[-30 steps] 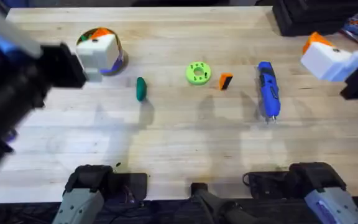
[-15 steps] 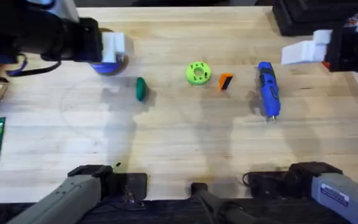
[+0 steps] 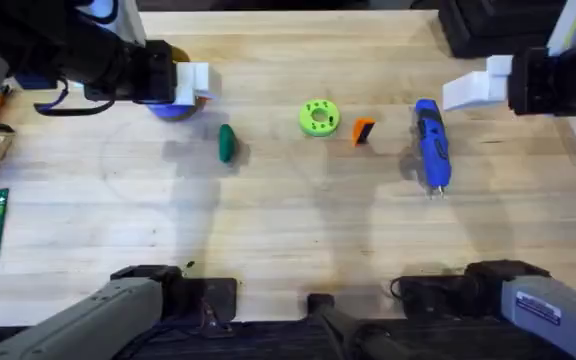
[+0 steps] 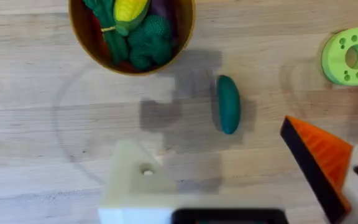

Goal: Pick up the gripper from the table and insert it into the empty holder that is missing its gripper. Then pick up a screw, insert it into the mounting hole, and use the screwdriver to tighten it. Finally, clean up the table by picking up the vegetable and placing it into the bucket.

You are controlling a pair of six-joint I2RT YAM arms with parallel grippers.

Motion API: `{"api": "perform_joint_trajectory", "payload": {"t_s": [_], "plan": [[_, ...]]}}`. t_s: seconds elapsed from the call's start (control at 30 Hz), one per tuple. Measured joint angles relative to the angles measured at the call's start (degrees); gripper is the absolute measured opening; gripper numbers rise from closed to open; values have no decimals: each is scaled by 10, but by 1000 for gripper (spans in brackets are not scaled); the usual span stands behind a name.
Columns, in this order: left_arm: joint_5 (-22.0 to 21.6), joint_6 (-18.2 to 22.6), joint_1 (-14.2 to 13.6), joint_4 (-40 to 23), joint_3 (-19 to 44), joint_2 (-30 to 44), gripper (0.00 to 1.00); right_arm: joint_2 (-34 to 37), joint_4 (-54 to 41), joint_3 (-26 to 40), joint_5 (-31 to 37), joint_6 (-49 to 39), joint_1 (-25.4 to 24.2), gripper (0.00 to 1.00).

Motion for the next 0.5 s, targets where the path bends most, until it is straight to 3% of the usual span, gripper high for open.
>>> {"api": "perform_joint_trajectory", "payload": {"t_s": [0.13, 0.4, 0.5], "plan": [[-1, -15, -19, -11, 0, 6, 986, 0, 1, 0, 0, 0, 0, 989], [-34, -94, -108, -51, 0, 24, 985, 0, 3, 0, 0, 0, 0, 989], [-39, -119, -113, -53, 0, 35, 985, 0, 3, 0, 0, 0, 0, 989]]}}
